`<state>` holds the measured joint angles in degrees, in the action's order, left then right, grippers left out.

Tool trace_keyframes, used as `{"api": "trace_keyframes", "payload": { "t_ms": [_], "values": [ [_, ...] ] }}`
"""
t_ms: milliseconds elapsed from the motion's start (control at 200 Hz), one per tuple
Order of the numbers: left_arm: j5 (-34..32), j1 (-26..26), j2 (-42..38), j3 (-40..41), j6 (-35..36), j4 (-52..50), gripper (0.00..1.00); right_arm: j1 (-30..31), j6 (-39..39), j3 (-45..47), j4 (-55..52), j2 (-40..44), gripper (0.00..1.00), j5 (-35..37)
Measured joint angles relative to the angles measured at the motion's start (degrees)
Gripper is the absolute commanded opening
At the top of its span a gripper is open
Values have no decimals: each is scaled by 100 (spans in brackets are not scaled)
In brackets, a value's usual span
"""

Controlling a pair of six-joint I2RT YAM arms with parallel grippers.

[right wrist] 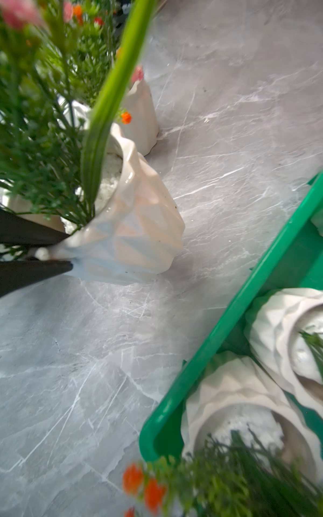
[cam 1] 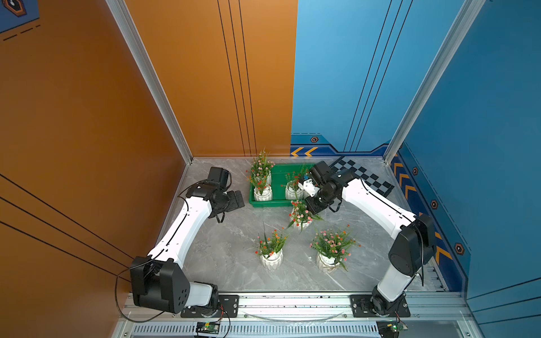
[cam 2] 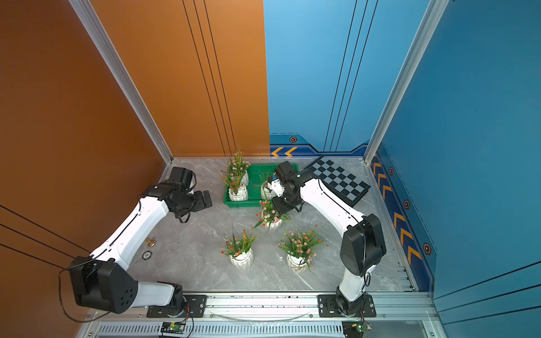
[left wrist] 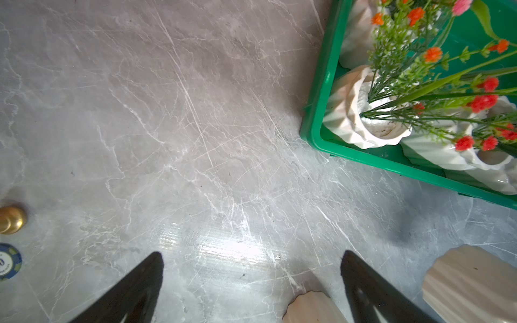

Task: Put the potted gypsophila into the storage box
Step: Place the baby's breath potted plant at the storage box.

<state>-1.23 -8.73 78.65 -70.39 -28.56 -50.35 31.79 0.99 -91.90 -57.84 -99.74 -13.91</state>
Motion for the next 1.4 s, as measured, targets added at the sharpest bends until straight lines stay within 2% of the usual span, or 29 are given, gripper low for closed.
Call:
{"api": "trace_keyframes", "payload": {
  "t_ms": [310, 671, 1101, 1396],
  "values": [
    [7, 28, 0, 0, 0, 0, 100, -293, 446, -691, -4, -2, 9, -157],
    [44, 59, 0, 0, 0, 0, 100, -680, 1147, -2514, 208, -570, 9, 9],
    [116, 313, 0, 0, 22, 0, 100, -1309, 2599, -2691, 1633, -1460, 9, 457],
    [153, 402, 17, 0, 24, 0, 100, -1738, 3058, -3193, 2048, -2194, 9, 433]
  ]
}}
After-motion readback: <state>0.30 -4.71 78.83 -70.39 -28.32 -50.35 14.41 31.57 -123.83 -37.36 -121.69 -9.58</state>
